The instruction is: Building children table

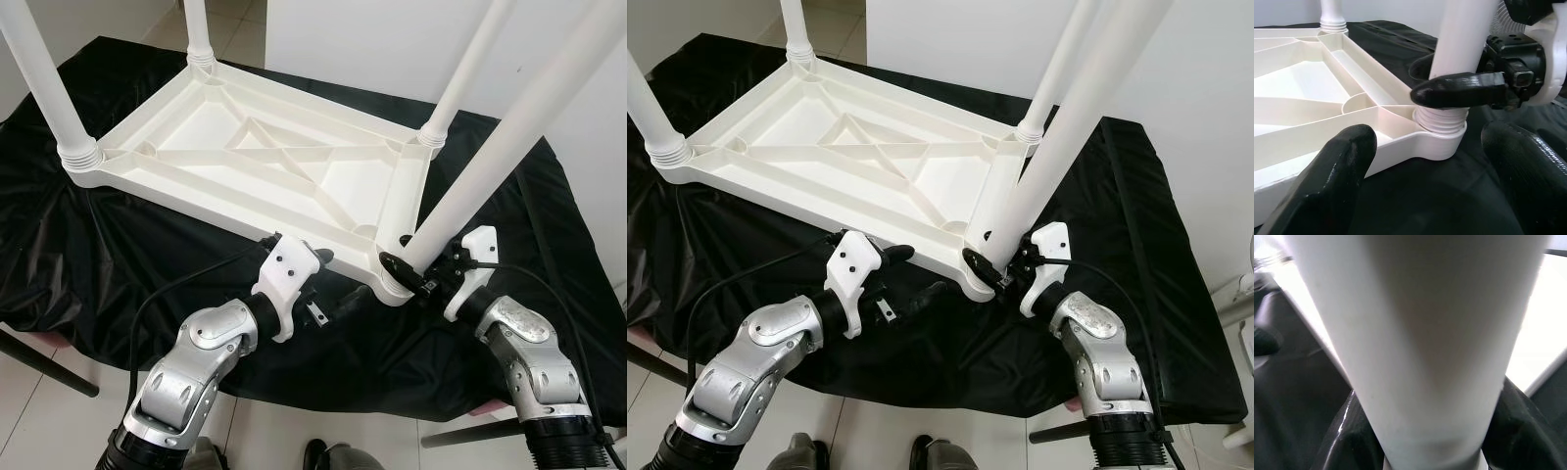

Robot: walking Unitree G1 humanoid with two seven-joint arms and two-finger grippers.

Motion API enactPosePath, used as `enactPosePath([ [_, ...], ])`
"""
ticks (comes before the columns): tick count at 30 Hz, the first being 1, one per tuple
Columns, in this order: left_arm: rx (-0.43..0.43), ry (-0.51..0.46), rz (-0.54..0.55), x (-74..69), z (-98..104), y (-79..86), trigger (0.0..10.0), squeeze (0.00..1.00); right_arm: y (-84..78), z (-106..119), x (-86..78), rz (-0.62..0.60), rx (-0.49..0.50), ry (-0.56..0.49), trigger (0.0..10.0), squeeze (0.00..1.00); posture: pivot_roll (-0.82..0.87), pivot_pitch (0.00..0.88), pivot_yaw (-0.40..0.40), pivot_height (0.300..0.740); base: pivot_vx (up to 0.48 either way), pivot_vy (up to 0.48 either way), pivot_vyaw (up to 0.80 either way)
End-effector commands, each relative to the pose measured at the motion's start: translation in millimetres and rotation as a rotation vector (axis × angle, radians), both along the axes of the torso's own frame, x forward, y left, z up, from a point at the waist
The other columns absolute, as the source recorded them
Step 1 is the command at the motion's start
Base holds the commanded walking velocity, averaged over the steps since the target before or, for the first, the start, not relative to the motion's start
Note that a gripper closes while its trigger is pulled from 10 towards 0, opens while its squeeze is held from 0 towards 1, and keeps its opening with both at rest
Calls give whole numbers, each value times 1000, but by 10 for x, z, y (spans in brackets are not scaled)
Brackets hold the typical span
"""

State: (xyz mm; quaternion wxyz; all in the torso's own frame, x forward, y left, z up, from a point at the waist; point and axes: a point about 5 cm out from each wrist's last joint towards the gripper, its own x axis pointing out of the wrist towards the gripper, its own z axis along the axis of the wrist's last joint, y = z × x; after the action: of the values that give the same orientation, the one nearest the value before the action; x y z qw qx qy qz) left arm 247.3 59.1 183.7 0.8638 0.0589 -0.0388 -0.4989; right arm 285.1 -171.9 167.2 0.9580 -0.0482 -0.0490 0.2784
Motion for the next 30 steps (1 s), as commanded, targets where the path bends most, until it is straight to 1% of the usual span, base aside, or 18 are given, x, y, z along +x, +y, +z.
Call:
enactPosePath([
  [1,-11,8,3,-22,-9,-32,10000,0,-16,-99,-9,-118,6,61,10000,0,20,177,-123,740,0,0,0],
  [3,-9,7,3,-24,-8,-30,10000,0,59,-47,-36,-219,65,49,10000,0,16,181,-122,740,0,0,0],
  [4,-9,7,3,-24,-8,-30,10000,0,59,-47,-36,-219,65,49,10000,0,16,181,-122,740,0,0,0],
  [5,-9,6,2,-25,-7,-29,10000,0,90,-34,-40,-290,95,47,10000,0,16,181,-122,740,0,0,0],
  [6,-9,6,2,-25,-7,-29,10000,0,90,-34,-40,-290,95,47,10000,0,16,181,-122,740,0,0,0],
  [7,-8,6,3,-24,-7,-28,10000,0,116,-36,-45,-371,151,58,10000,0,16,181,-122,740,0,0,0],
  [9,-8,6,3,-24,-7,-28,10000,0,116,-36,-45,-371,151,58,10000,0,16,181,-122,740,0,0,0],
  [10,-8,6,4,-23,-7,-28,10000,0,127,-43,-48,-425,188,69,10000,0,16,181,-122,740,0,0,0],
  [11,-9,7,2,-25,-7,-33,10000,0,137,-71,-51,-537,204,82,10000,0,16,181,-122,740,0,0,0],
  [12,-9,7,2,-25,-7,-33,10000,0,137,-71,-51,-537,204,82,10000,0,16,181,-122,740,0,0,0],
  [13,-10,7,2,-27,-7,-37,10000,0,142,-89,-55,-607,208,89,10000,0,16,181,-122,740,0,0,0],
  [14,-10,7,2,-27,-7,-37,10000,0,142,-89,-55,-607,208,89,10000,0,16,181,-122,740,0,0,0],
  [16,-11,8,0,-31,-8,-40,10000,0,215,-106,-70,-709,183,91,10000,0,17,183,-119,740,0,0,0],
  [20,-13,10,2,-37,-7,-37,10000,0,283,-78,-88,-688,197,79,10000,0,16,183,-119,740,0,0,0],
  [21,-13,11,2,-40,-9,-36,10000,0,269,-43,-98,-657,240,62,10000,1000,15,183,-120,740,0,0,0],
  [25,-13,12,1,-43,-11,-38,10000,0,249,-18,-102,-629,267,50,10000,1000,14,182,-119,740,0,0,0],
  [27,-15,14,-1,-40,-12,-45,10000,0,167,26,-91,-549,283,19,10000,1000,14,181,-121,740,0,0,0],
  [30,-15,14,-1,-36,-10,-46,10000,0,144,40,-81,-489,273,18,10000,1000,14,181,-121,740,0,0,0],
])
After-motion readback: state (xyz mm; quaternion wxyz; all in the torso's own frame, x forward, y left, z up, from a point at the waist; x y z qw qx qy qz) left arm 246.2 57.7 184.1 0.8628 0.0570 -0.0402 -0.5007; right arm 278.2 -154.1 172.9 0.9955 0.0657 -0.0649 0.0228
